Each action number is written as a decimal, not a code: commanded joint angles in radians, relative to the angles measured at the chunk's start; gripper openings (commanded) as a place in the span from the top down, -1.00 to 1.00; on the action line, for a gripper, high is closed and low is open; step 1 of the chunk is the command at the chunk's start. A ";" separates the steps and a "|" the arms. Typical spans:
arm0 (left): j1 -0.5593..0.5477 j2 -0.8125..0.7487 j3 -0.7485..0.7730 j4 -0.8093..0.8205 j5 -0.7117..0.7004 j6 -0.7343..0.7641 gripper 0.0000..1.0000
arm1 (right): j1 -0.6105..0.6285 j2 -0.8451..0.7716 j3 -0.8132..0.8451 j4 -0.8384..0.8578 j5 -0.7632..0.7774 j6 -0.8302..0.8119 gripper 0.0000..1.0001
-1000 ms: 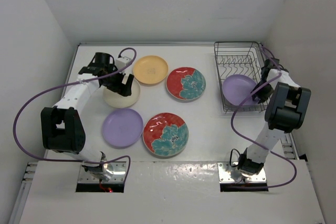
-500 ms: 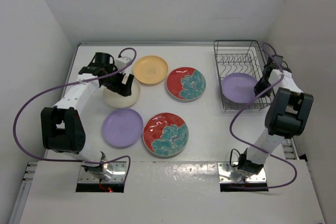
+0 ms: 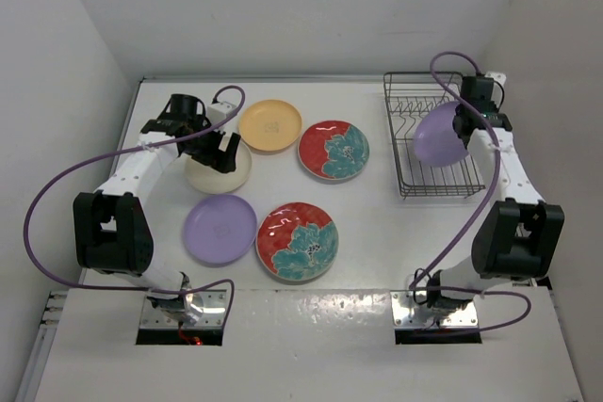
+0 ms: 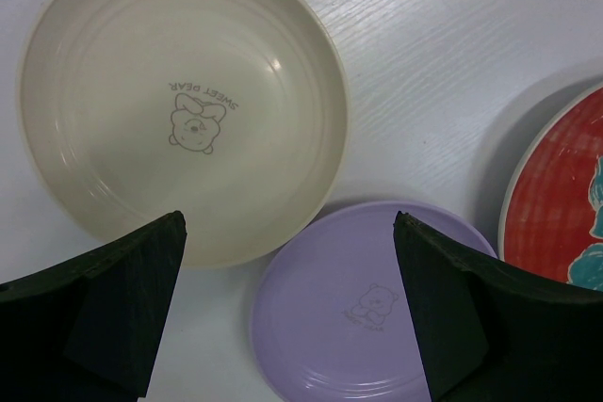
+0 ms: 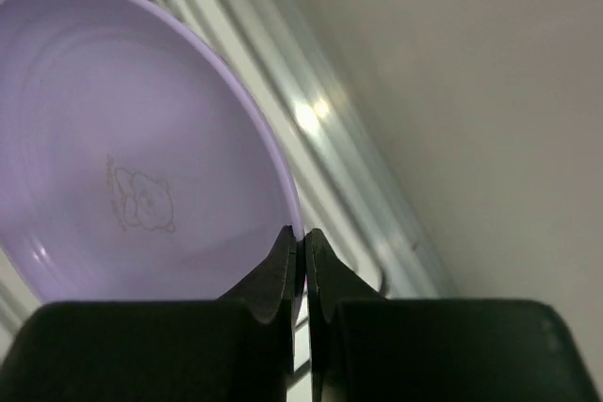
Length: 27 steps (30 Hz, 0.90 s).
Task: Load the plates into the dish rack
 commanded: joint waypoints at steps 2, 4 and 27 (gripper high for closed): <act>0.007 -0.031 0.014 0.021 0.017 0.012 -0.92 | 0.059 -0.057 0.040 0.336 0.268 -0.351 1.00; 0.007 -0.031 0.014 0.021 0.017 0.012 -0.92 | 0.078 -0.056 0.021 0.537 0.327 -0.550 1.00; 0.026 0.000 0.032 0.012 -0.003 0.012 -0.92 | 0.170 0.266 0.063 1.291 0.447 -1.179 1.00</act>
